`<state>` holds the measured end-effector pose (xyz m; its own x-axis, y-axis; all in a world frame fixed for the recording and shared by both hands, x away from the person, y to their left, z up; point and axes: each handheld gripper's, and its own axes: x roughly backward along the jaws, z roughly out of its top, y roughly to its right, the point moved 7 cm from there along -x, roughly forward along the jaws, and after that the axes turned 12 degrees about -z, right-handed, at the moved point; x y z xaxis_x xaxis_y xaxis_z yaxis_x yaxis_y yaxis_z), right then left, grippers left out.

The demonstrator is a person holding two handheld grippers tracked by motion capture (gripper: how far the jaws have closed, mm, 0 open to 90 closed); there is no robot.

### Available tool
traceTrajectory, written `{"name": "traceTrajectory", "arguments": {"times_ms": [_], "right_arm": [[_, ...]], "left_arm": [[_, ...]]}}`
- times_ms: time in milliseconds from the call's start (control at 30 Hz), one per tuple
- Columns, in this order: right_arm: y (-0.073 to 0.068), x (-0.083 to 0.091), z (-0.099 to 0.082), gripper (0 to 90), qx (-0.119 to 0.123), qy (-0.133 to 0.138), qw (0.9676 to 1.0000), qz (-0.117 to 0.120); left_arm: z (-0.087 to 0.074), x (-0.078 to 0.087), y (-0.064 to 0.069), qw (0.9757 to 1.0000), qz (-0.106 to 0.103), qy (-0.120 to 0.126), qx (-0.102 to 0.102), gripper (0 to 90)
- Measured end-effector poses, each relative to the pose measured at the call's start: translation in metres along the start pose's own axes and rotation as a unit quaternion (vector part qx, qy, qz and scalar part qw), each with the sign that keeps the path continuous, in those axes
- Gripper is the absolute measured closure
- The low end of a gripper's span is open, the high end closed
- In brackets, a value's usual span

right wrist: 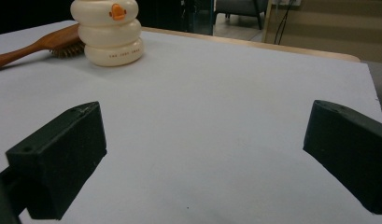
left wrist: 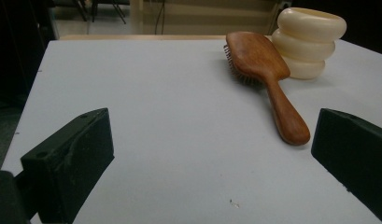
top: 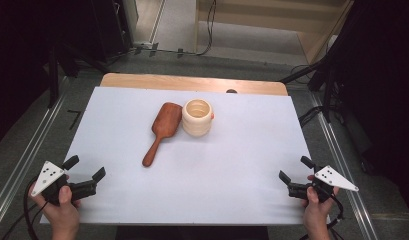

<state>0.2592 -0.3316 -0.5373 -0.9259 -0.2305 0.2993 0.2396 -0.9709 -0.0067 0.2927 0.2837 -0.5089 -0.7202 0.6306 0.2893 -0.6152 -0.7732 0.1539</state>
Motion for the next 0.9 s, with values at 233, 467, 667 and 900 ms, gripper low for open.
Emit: {"name": "traceTrajectory", "arguments": {"times_ms": [233, 467, 667, 900], "right_arm": [[-0.001, 0.0, 0.0, 0.0, 0.004, 0.004, 1.0, 0.005], [-0.002, 0.0, 0.001, 0.0, 0.003, 0.005, 0.9999, 0.011], [-0.003, 0.001, 0.001, 0.0, 0.005, 0.005, 0.9999, 0.014], [-0.004, 0.0, 0.0, 0.0, 0.006, 0.002, 0.9998, 0.017]], "left_arm": [[0.01, -0.008, 0.013, 0.9999, -0.008, -0.007, -0.012, 0.0], [0.028, -0.009, 0.023, 0.9999, -0.011, -0.013, -0.001, 0.0], [0.036, -0.019, 0.027, 0.9993, -0.018, -0.032, -0.001, 0.0], [0.046, -0.039, 0.032, 0.9984, -0.035, -0.045, 0.0, 0.0]]}}
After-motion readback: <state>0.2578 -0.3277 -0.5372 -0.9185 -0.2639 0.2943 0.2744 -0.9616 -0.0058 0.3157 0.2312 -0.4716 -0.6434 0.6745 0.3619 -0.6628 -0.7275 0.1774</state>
